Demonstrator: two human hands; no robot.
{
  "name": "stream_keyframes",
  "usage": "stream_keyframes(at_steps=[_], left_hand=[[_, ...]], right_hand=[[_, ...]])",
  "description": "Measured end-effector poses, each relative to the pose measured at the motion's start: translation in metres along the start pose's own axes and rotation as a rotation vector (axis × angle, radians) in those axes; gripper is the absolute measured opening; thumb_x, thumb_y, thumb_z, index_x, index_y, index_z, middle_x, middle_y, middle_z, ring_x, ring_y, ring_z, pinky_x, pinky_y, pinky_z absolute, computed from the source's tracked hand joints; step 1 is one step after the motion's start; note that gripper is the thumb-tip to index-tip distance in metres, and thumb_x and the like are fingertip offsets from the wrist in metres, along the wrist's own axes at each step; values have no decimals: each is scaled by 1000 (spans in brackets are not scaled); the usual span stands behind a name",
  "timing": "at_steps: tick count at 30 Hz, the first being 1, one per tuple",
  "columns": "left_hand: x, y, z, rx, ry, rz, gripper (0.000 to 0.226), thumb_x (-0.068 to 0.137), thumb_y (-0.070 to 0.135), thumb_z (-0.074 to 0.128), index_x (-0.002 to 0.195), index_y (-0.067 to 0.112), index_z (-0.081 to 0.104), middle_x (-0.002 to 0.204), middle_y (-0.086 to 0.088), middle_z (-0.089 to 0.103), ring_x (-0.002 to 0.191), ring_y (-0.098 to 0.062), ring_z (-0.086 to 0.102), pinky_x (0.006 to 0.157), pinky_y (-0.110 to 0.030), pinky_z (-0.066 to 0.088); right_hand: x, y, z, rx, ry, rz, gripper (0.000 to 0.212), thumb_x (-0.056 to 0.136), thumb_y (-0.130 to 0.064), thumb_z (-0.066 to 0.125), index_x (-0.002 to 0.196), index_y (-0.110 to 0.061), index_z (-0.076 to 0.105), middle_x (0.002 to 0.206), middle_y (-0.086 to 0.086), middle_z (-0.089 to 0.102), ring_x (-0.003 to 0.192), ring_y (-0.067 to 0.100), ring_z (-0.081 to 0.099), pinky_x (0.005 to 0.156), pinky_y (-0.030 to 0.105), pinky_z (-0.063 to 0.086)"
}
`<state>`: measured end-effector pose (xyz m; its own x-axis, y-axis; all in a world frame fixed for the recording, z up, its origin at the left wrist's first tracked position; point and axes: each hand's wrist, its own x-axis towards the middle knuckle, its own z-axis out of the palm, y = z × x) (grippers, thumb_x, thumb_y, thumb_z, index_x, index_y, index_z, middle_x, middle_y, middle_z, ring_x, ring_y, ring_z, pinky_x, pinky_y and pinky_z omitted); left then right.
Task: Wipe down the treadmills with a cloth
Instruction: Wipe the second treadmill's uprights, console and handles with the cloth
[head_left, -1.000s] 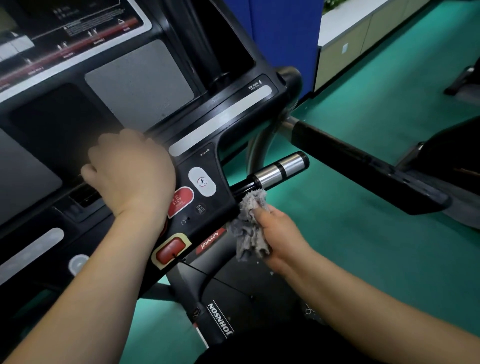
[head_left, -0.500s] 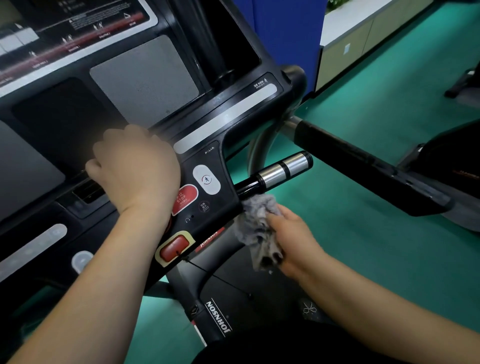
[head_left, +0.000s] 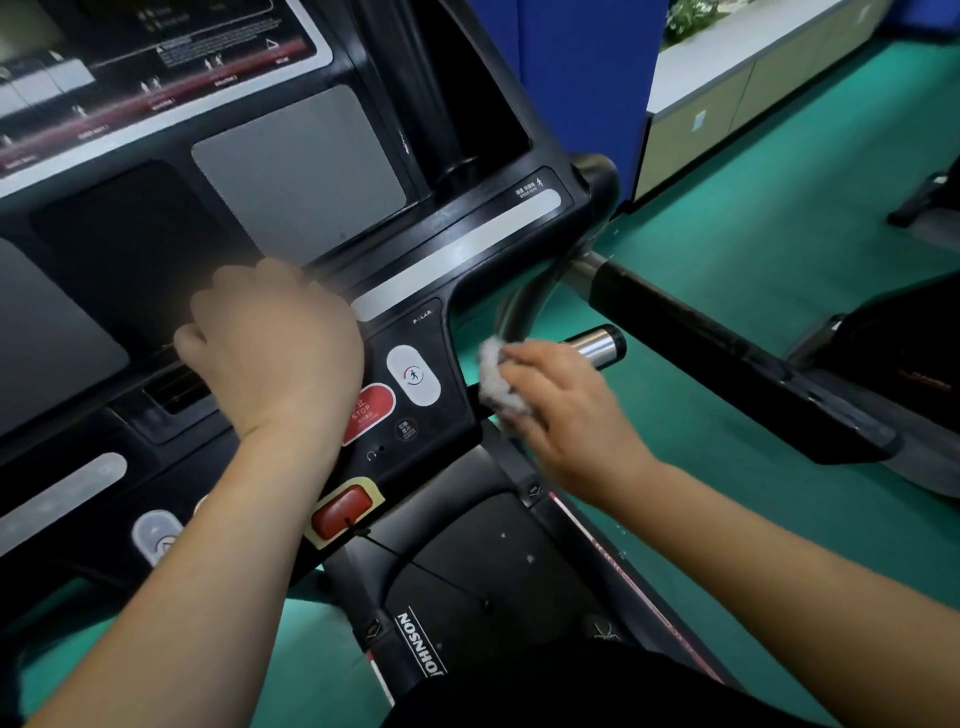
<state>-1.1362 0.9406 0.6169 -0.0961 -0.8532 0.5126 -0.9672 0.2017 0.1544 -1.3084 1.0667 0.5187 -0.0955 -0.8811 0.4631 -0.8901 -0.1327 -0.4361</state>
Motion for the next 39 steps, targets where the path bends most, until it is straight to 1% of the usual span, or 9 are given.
stream_keyframes(at_steps=[3,6,10,13,19,25,30,33,39], left_hand=[[0,0,2,4,4,0,34,90,31,40,112,12,57,118,-16,53,109,-39,44,94,-51,31],[0,0,2,2,6,-13,34,90,32,40,112,13,57,118,-16,53,110,-38,44,95,-50,31],[0,0,2,7,10,-13,34,90,33,39,111,14,57,118,-15,53,110,-38,45,95,-50,32],[1,0,2,8,7,-30,35,90,34,39,111,14,58,117,-15,54,109,-38,45,95,-50,32],[1,2,2,22,-2,-33,34,89,34,38,109,15,58,115,-14,54,107,-37,46,94,-50,33],[1,1,4,16,6,-34,34,89,34,39,110,14,58,115,-14,54,107,-37,46,94,-50,32],[1,1,3,7,2,-29,34,90,33,39,111,14,58,116,-14,54,108,-37,45,95,-51,32],[0,1,3,9,9,-23,34,90,33,39,112,14,58,116,-15,54,108,-37,45,95,-51,32],[1,0,3,-4,21,-20,33,89,32,41,110,14,59,115,-15,55,107,-38,46,94,-50,33]], right_hand=[[1,-14,8,-18,-15,-95,51,97,-41,39,117,-1,63,122,14,61,117,32,53,106,43,36],[8,-5,10,-77,40,-144,29,93,-25,53,107,-5,67,113,11,65,104,31,60,92,44,46],[25,17,-12,-60,-103,-270,32,96,-30,47,102,-6,68,109,11,65,96,28,60,87,36,45],[28,37,-27,-16,-191,-147,35,92,-32,45,100,-7,68,108,10,64,94,29,60,83,33,47],[13,84,-47,6,-52,230,32,91,-29,43,95,-5,64,104,9,60,97,31,58,81,32,43],[25,5,-12,-50,-64,-90,30,87,-28,45,89,-9,69,96,7,68,87,24,56,78,35,44],[44,-5,-16,-140,-169,-157,31,90,-40,39,76,-18,54,73,2,57,69,29,57,61,34,41],[67,3,-26,-180,-365,-50,38,95,-50,34,69,-23,39,64,-5,43,66,23,47,59,28,32],[83,51,-46,-77,-520,258,45,93,-57,40,63,-25,52,58,-4,53,61,20,58,53,26,41]])
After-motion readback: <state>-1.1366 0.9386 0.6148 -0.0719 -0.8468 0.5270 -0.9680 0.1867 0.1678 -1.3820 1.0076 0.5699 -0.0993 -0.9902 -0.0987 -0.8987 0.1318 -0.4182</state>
